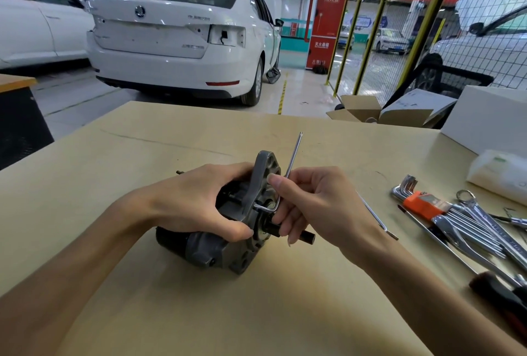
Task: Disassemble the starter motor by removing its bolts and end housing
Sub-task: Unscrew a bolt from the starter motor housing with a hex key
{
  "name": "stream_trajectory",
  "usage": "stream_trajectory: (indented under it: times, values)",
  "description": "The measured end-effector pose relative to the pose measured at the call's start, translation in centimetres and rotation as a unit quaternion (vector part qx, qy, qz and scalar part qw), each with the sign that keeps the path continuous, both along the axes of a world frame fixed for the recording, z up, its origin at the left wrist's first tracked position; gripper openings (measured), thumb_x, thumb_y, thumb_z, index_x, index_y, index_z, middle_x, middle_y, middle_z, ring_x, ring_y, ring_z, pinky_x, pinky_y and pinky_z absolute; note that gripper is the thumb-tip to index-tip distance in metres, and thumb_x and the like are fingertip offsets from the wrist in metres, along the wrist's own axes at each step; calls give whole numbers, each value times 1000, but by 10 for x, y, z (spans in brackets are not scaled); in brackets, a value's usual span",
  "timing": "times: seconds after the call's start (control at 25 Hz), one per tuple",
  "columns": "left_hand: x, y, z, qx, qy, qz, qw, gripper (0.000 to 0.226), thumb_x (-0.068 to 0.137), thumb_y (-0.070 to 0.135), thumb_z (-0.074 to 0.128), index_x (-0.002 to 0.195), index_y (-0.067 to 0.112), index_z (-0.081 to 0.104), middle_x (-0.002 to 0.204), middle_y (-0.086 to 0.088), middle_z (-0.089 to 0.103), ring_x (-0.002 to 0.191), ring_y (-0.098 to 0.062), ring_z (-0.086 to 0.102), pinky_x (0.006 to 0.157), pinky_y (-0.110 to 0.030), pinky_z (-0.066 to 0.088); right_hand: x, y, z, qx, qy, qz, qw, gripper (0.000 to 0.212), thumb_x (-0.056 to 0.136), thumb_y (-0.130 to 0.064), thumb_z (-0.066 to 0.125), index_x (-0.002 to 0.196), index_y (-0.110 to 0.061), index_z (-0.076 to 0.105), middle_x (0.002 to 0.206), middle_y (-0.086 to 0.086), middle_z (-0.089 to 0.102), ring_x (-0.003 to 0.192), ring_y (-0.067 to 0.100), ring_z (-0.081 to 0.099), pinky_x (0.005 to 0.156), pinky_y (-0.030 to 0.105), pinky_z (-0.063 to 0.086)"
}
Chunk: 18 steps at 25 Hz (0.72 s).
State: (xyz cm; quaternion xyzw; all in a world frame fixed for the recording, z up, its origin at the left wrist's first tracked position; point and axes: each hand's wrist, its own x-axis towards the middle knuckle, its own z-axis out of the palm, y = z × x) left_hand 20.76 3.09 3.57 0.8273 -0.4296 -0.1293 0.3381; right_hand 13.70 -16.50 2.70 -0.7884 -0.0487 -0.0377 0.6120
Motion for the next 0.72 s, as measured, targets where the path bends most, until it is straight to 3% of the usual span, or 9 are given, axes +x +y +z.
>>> stream_trajectory:
  times: [0.12, 0.2, 0.4, 0.72]
  values:
    - [-5, -3, 0, 31, -29, 7, 999, 37, 63, 38, 71, 95, 42, 53, 83, 2, 63, 72, -14, 59, 65, -32, 51, -1, 1, 0, 7, 11, 7, 1000, 31, 96, -23, 61, 71, -5, 62, 59, 12, 69, 45, 21, 65, 42, 26, 51]
    - [-7, -5, -1, 35, -36, 2, 999, 35, 64, 42, 69, 94, 41, 50, 82, -1, 60, 71, -17, 56, 65, -35, 50, -1, 1, 0, 10, 15, 9, 1000, 31, 96, -23, 62, 72, -4, 62, 59, 12, 69, 46, 22, 65, 43, 26, 52]
    - [-9, -10, -4, 16, -84, 12, 996, 32, 73, 57, 69, 94, 45, 49, 85, 15, 62, 74, -8, 58, 65, -15, 44, -2, 0, -4, 77, 34, 18, 996, 35, 93, -25, 64, 83, 8, 60, 61, 13, 70, 47, 22, 67, 46, 23, 52]
    - [-11, -11, -6, 8, -102, 23, 995, 23, 70, 55, 63, 85, 47, 47, 80, 12, 60, 66, -7, 53, 60, -16, 42, -1, 4, -13, 138, 31, 8, 990, 32, 93, -24, 64, 79, 5, 60, 59, 13, 67, 44, 19, 63, 43, 21, 50]
